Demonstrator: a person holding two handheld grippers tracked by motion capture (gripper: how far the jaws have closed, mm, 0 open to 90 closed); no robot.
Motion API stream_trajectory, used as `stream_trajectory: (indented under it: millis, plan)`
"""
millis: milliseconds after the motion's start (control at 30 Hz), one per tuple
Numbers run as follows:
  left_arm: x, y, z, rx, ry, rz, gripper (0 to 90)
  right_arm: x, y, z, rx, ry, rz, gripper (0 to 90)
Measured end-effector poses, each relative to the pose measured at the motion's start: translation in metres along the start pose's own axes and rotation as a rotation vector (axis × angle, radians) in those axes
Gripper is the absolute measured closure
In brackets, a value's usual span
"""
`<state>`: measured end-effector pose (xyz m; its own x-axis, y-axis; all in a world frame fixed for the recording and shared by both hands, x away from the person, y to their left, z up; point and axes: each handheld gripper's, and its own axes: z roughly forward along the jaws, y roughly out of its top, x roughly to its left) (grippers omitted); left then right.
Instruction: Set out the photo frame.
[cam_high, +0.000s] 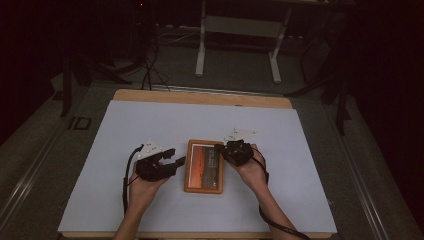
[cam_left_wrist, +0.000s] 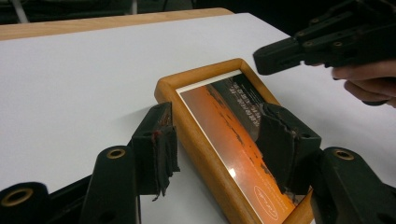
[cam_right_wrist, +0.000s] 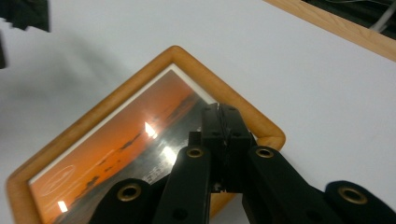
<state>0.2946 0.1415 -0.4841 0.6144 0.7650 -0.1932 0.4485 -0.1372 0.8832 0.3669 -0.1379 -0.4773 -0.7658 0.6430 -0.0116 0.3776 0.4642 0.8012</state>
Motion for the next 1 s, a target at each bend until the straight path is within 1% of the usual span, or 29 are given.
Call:
stream_trajectory:
  millis: [67, 333, 567, 633, 800, 867, 1000]
  plan:
    - [0.0, 0.0, 0.0, 0.002, -0.003, 0.001, 45.9, -0.002, 0.001, 0.003, 0.008, -0.008, 0.0, 90.0]
    - [-0.002, 0.0, 0.001, 0.013, -0.011, 0.007, 45.9, -0.012, -0.002, 0.011, 0.029, -0.028, 0.026, 90.0]
    - [-0.004, 0.001, 0.002, 0.018, -0.015, 0.008, 45.9, -0.012, -0.004, 0.018, 0.04, -0.036, 0.031, 90.0]
    - [-0.004, 0.001, 0.001, 0.019, -0.015, 0.007, 45.9, -0.013, -0.005, 0.02, 0.032, -0.027, 0.037, 90.0]
    - [-0.004, 0.002, -0.001, 0.017, -0.014, 0.005, 45.9, -0.014, -0.006, 0.019, 0.033, -0.028, 0.032, 90.0]
    - [-0.003, 0.002, -0.002, 0.014, -0.014, 0.001, 45.9, -0.017, -0.009, 0.019, 0.036, -0.032, 0.04, 90.0]
    - [-0.001, 0.002, -0.002, 0.021, -0.011, -0.007, 45.9, -0.024, -0.016, 0.018, 0.038, -0.035, 0.073, 90.0]
